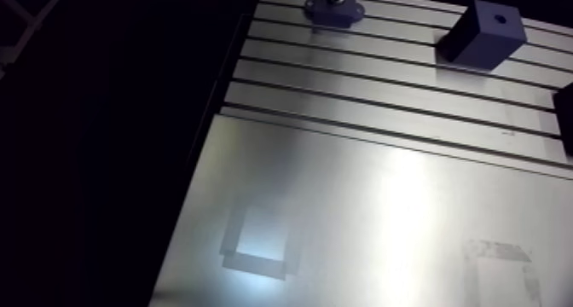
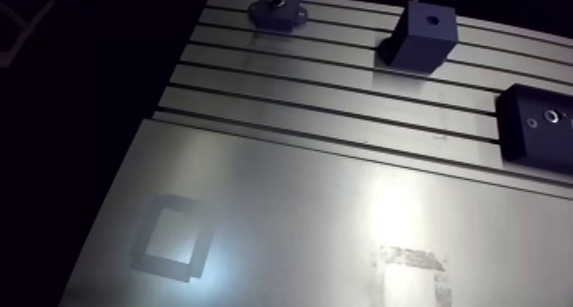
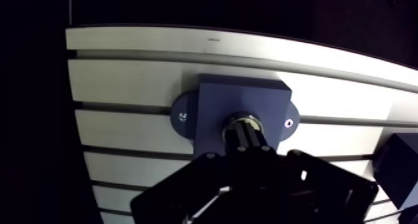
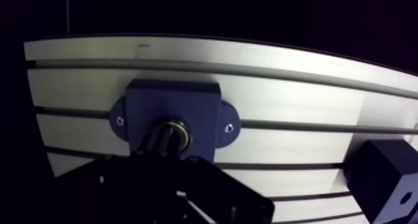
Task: Pick up the bearing and press it into the housing until flush.
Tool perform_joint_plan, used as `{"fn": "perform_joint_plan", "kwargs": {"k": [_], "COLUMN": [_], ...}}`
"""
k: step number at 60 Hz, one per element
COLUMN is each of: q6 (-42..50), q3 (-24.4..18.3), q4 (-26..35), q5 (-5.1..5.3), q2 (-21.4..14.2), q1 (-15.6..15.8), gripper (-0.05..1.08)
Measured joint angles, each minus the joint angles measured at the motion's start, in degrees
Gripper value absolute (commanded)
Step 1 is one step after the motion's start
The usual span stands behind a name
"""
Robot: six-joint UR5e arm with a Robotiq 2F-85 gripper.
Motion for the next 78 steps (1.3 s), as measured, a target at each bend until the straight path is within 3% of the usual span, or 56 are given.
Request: {"fn": "perform_joint_plan", "kwargs": {"k": [78], "q6": [-0.19], "q3": [0.54], "q4": [-0.04], "q5": [-0.03], "q2": [0.05], "q1": [-0.26], "gripper": [1.07]}}
